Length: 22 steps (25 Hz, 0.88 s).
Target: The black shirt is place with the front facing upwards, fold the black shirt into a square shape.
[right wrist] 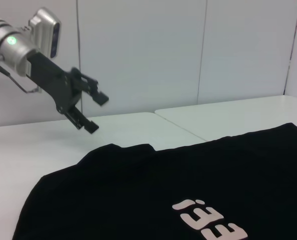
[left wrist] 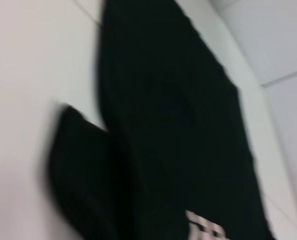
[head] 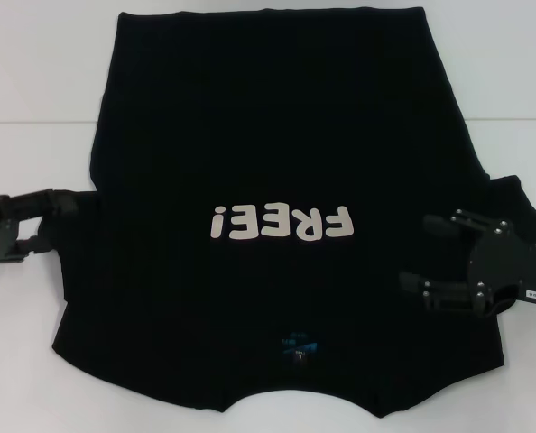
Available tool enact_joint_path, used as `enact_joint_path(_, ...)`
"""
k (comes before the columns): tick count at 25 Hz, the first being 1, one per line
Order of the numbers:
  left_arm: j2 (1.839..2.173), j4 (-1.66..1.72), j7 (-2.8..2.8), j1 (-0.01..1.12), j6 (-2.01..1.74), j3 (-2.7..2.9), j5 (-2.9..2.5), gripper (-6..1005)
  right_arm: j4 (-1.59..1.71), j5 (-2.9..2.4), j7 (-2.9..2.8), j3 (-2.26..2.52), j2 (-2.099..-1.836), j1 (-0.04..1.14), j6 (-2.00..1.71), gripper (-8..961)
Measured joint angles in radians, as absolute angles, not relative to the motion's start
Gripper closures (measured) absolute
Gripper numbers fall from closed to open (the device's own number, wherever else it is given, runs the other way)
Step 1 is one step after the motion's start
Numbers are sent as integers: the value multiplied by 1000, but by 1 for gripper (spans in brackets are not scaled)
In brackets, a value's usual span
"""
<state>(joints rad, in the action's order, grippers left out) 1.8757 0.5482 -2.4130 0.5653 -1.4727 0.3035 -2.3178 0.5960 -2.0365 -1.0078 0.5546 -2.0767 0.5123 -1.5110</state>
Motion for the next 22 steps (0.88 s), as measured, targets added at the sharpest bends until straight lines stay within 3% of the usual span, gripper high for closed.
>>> enact_joint_path(22,1909,461,-2404,579,-1192,367,-2345,67,593,-2042,-1008,555,-2082,522,-1511,26)
